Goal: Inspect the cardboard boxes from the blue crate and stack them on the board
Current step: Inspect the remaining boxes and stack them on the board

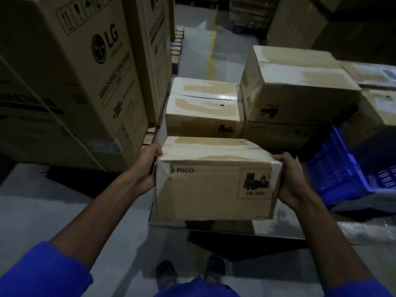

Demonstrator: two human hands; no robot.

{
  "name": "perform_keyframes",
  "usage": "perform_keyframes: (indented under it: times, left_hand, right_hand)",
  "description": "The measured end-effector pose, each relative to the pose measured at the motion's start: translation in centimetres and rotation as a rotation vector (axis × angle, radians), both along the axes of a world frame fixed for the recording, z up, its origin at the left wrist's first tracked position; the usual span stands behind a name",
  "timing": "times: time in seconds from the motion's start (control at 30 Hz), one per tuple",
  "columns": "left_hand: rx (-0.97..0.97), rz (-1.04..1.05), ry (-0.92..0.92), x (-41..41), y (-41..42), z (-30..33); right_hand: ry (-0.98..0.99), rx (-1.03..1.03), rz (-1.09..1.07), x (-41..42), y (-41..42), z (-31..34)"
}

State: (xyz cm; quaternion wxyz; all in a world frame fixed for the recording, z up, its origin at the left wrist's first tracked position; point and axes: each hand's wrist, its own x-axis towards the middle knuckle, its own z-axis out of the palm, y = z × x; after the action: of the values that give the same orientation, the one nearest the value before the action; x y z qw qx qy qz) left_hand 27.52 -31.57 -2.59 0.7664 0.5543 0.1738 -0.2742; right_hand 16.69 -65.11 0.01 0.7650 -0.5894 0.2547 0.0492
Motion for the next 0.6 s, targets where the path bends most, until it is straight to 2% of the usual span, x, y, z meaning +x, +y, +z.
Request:
perform_keyframes:
  times: [0.17,0.33,0.6]
  left_hand:
    - [0.017,-0.058,0.004,0.0,-0.4,-0.2]
    - [0.225,-0.097,-0.067,-0.4,-1.2,-0.7]
    - [0.372,-0.013,-0.115,-0.2,-2.1,-3.3]
  right_hand:
    - [0.057,0.177,-0.024,-0.6,-0.1,-0.5]
    - [0.119,0.263,-0.104,-0.6,0.0,-1.9]
    - [0.167,0.070,-0.041,0.2,0.9,-3.5]
